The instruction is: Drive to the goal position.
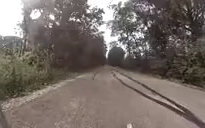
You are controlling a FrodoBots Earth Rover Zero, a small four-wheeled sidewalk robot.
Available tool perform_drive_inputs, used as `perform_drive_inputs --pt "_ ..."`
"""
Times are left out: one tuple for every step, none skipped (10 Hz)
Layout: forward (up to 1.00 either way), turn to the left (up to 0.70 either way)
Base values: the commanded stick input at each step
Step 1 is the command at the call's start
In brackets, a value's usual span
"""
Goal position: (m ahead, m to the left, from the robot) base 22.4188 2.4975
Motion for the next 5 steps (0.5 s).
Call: perform_drive_inputs --pt "0.70 0.00" --pt "0.70 0.00" --pt "0.70 0.00" --pt "0.70 0.00" --pt "0.70 0.00"
